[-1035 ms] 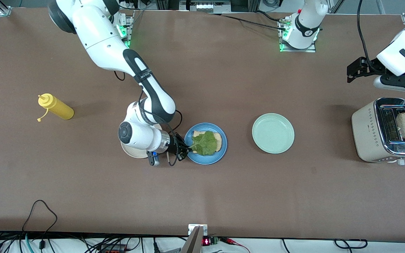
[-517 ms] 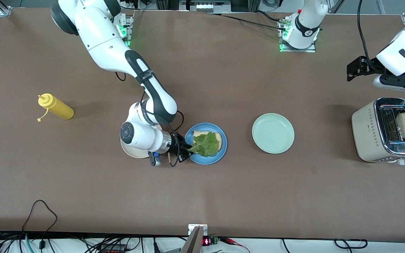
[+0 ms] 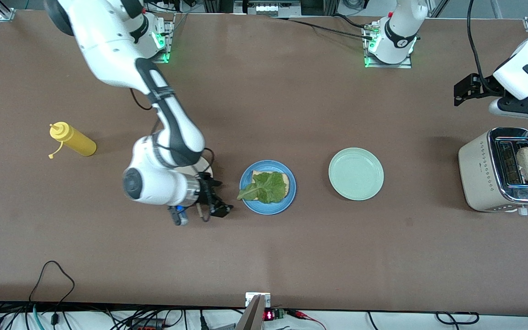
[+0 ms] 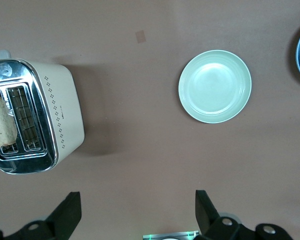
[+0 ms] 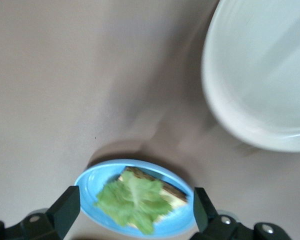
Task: Make sandwich in blue plate with both arms
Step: 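Open the right gripper over the lettuce and withdraw it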
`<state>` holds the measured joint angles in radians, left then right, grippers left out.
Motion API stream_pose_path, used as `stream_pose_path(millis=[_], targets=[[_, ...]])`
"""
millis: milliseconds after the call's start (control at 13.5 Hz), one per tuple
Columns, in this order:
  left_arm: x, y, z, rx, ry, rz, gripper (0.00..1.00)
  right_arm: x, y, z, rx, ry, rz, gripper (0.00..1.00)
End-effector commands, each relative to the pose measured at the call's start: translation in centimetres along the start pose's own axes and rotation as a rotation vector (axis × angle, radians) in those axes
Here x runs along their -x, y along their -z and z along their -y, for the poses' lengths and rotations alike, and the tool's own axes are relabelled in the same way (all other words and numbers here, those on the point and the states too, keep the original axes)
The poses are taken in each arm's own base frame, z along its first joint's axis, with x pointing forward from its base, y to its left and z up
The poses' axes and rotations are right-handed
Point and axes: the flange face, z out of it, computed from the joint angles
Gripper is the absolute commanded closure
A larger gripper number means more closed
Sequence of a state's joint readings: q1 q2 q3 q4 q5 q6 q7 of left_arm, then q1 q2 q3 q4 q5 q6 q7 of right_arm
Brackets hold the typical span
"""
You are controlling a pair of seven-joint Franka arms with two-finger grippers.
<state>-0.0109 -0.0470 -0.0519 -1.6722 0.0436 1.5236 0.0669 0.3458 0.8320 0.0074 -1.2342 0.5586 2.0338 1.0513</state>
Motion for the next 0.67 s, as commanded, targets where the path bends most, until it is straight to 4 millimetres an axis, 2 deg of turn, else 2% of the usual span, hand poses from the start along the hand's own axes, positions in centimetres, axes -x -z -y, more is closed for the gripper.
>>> stream_pose_path(millis=[0,148,370,444,591], targets=[[-0.2,0.4,0.5,0.017,0.014,0.019,0.0,-1.9,7.0,-2.2,0.055,0.16,0.023,0.0],[-0.4,-0.8,0.4,0.02,0.022,0.065,0.0,-3.9,11.1,-4.6,0.172,0.282,-0.013,0.0],[-1.7,-3.8,1.2,0.021,0.102,0.165,0.0,-5.2,16.9,-7.6,0.282,0.459,-0.051,0.0],[-2.7,-5.6,2.6,0.016,0.122,0.205,0.0,-5.7,18.5,-8.5,0.302,0.498,-0.05,0.0],[-3.0,-7.1,6.5,0.038,0.154,0.236,0.0,-6.6,22.0,-10.6,0.354,0.588,-0.057,0.0]])
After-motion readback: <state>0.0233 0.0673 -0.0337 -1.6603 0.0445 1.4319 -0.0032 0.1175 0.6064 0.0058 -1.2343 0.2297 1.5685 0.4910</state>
